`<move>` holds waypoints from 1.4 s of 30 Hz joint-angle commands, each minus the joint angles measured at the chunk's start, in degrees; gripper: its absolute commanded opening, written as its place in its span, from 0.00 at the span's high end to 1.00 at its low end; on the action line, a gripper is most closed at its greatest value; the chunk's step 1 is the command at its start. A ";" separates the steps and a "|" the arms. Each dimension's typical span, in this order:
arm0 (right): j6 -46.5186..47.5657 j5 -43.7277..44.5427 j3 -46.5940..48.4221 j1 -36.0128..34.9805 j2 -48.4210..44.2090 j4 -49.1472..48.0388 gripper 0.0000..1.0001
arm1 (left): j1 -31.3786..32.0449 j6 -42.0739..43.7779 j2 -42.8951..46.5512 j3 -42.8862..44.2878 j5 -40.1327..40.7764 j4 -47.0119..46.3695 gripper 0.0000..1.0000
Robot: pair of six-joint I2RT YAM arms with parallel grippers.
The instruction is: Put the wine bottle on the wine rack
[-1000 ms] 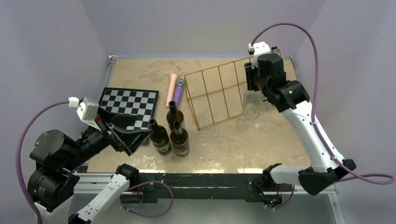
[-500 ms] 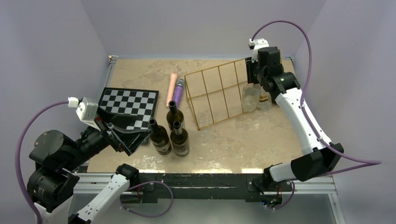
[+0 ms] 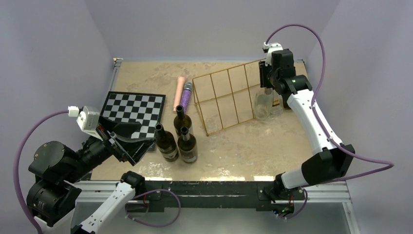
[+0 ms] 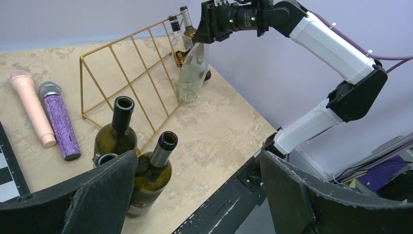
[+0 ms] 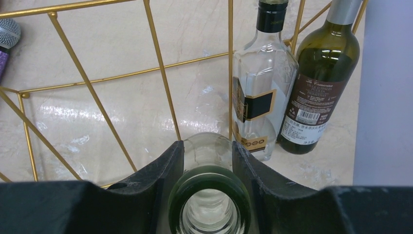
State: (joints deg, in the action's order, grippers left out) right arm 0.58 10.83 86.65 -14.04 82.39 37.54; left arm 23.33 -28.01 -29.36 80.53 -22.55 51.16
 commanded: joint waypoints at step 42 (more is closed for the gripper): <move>-2.16 -4.25 -0.17 0.78 9.81 -17.32 0.69 | 0.22 -1.81 -0.69 -1.78 3.15 0.08 0.01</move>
State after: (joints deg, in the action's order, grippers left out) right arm 0.40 7.66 84.79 -13.32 94.80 22.70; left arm 23.33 -29.41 -29.19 78.85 -19.99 51.99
